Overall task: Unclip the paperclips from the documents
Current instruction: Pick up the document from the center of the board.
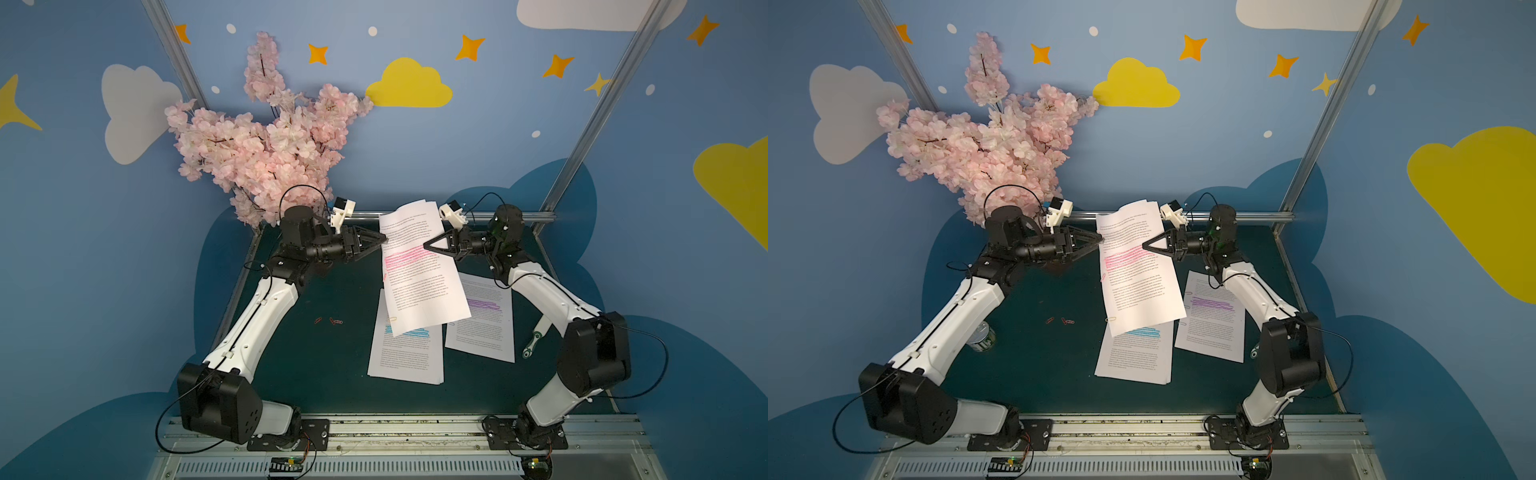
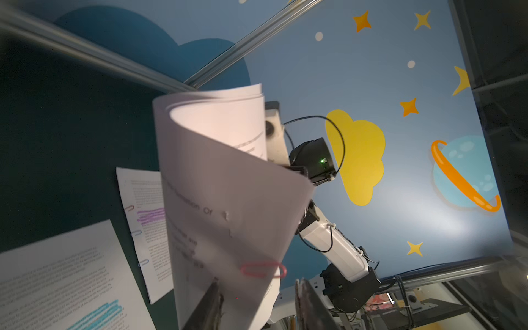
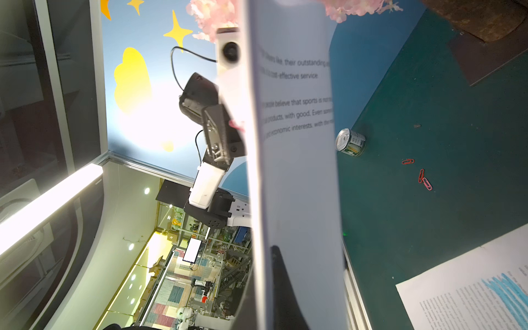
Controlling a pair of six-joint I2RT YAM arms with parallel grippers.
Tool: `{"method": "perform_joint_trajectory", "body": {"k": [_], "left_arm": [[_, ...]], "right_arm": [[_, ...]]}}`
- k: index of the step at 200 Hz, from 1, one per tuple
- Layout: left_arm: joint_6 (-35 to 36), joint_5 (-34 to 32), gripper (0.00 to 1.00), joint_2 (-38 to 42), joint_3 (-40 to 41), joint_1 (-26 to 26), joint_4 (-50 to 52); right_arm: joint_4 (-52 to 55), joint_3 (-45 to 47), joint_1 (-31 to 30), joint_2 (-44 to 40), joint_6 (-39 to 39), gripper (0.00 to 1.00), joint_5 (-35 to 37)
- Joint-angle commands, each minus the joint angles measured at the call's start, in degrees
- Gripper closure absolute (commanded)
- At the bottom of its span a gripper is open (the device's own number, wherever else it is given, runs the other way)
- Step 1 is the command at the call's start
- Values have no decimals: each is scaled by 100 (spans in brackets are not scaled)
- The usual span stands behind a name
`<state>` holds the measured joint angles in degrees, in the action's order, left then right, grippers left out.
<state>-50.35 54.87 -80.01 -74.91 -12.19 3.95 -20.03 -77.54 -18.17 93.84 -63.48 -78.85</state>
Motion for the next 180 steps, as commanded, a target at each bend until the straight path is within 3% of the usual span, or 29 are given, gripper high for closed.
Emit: {"method": "perform_joint_trajectory", "body": {"k": [1,55,80,109,159,173,180], "left_arm": [[971,-146,49,-6,-283,-27,1091],[1617,-628,26,-34,-205,-273,1810],[2183,-1119,23,61,-104,-326,2341],[2032,-930,21,41,208,-400,1930],[1014,-592,49,253,680,-469,266],[870,-574,67,338,809,-462,4],[852,-611,71,383,871,-457,-21]], "right_arm": [[1499,-116,47,-129,1171,100,-221],[1489,-248,60,-59,1084,100,-245],[1467,-276,42,-94,1031,100,-254],[1451,-275,-10,-129,954,100,-249],[1404,-265,-20,-95,883,100,-254],[1322,-284,-11,-77,824,100,-279],[1263,-295,-2,-68,774,100,-297]]}}
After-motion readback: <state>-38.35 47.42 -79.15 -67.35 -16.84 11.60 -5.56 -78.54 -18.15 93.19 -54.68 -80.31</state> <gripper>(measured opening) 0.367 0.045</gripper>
